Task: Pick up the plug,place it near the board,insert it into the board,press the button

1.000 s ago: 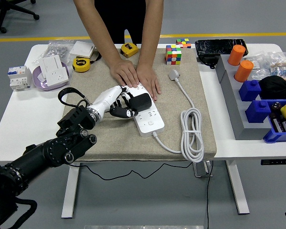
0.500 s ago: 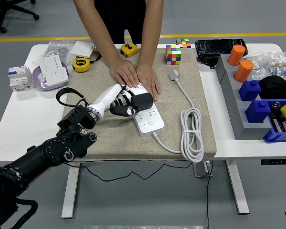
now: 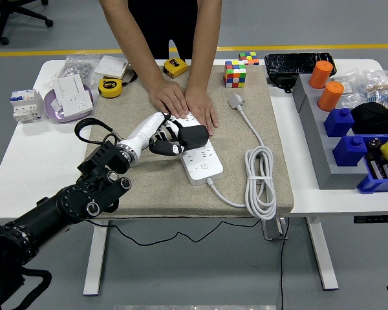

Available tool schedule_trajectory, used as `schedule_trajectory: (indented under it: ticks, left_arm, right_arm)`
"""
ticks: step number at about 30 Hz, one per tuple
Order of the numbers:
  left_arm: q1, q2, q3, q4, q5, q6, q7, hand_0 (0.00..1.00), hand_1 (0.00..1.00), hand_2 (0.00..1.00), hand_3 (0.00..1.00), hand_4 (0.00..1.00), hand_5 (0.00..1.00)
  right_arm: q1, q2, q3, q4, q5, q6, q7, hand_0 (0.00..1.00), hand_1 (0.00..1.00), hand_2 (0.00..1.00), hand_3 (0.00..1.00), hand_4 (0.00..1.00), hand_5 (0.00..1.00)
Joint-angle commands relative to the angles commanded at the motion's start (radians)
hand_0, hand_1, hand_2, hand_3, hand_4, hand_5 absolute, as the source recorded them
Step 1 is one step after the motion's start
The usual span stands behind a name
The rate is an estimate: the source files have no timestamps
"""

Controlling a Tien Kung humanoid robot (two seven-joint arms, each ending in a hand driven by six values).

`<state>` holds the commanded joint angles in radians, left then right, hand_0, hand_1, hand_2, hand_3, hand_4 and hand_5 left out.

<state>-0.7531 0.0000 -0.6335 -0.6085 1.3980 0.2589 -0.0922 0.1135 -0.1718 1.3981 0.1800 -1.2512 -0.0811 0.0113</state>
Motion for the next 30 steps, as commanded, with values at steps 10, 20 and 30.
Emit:
schedule_trajectory:
  ticks: [10, 20, 30]
  left_arm:
    - [0.002, 0.000, 0.003, -0.003, -0.015, -0.021, 0.005, 0.270, 0.272, 0.405, 0.513, 0.754, 0.079]
    - [0.011, 0.000, 0.008, -0.005, -0.022, -0.023, 0.003, 0.269, 0.273, 0.400, 0.511, 0.753, 0.080]
    - [0.010, 0.000, 0.018, -0.003, -0.035, -0.052, -0.001, 0.304, 0.403, 0.511, 0.535, 0.831, 0.121]
  right_arm:
    - [-0.002, 0.001, -0.001, 0.000, 0.000, 0.000, 0.000, 0.746, 0.742, 0.722, 0.775, 0.998, 0.976]
    - [-0.007, 0.001, -0.003, 0.000, 0.001, 0.000, -0.001, 0.746, 0.742, 0.722, 0.775, 0.998, 0.976]
    - [-0.007, 0.000, -0.007, 0.000, 0.004, -0.002, 0.001, 0.746, 0.742, 0.722, 0.775, 0.998, 0.977]
